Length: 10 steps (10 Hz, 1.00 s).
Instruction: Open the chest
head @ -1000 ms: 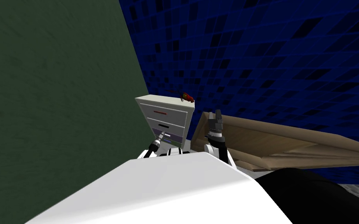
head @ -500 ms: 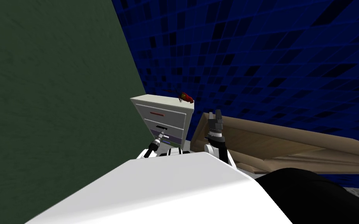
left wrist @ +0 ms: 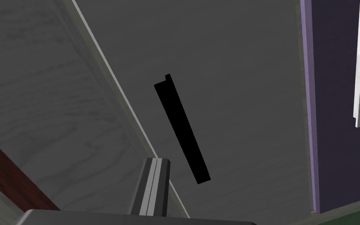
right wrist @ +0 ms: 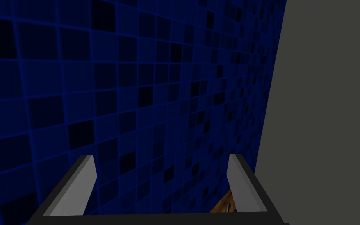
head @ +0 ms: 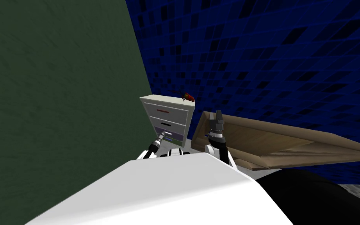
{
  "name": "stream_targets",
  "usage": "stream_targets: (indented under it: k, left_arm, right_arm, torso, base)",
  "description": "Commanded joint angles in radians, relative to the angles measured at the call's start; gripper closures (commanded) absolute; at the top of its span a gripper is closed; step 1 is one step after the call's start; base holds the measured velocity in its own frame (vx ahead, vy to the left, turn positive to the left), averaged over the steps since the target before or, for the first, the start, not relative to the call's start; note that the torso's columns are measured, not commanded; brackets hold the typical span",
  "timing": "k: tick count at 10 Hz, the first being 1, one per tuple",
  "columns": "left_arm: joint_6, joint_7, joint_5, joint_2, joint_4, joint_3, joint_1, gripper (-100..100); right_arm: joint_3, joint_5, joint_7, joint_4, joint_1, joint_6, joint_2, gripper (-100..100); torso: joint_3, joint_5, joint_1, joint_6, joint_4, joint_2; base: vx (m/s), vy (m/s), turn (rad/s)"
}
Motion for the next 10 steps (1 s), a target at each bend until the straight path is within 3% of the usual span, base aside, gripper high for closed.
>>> stream_targets:
  k: [1,5,8,9,10]
  left_arm:
    - [0.002,-0.001,0.001,-0.008,0.019,0.009,-0.014,-100]
    - [0.004,-0.003,0.001,-0.016,0.038,0.017,-0.030,-100]
    - [-0.009,0.043,0.037,0.045,0.088,0.076,-0.077,-100]
    - [-0.006,0.032,0.030,0.032,0.076,0.065,-0.068,-100]
    - [-0.003,0.020,0.019,0.014,0.063,0.047,-0.054,100]
  right_arm:
    - [0.000,0.000,0.000,0.000,0.000,0.000,0.000,0]
    - [0.000,0.000,0.000,0.000,0.001,0.000,0.000,0]
    - [0.000,0.000,0.000,0.000,0.000,0.000,0.000,0]
    - [0.000,0.000,0.000,0.000,0.000,0.000,0.000,0]
    - [0.000,0.000,0.000,0.000,0.000,0.000,0.000,0]
  torso:
    - [-0.004,-0.001,-0.002,0.000,-0.002,-0.007]
    - [0.004,0.001,0.004,0.000,0.002,0.007]
    - [0.007,0.000,0.002,0.000,0.003,0.012]
    - [0.005,0.000,0.001,0.000,0.002,0.008]
    - [0.003,0.001,0.006,-0.001,0.001,0.006]
  base:
    - [0.135,-0.061,-0.026]
    - [0.145,-0.067,-0.017]
    - [0.003,-0.092,-0.175]
    - [-0.005,-0.054,-0.027]
    - [-0.012,0.038,0.224]
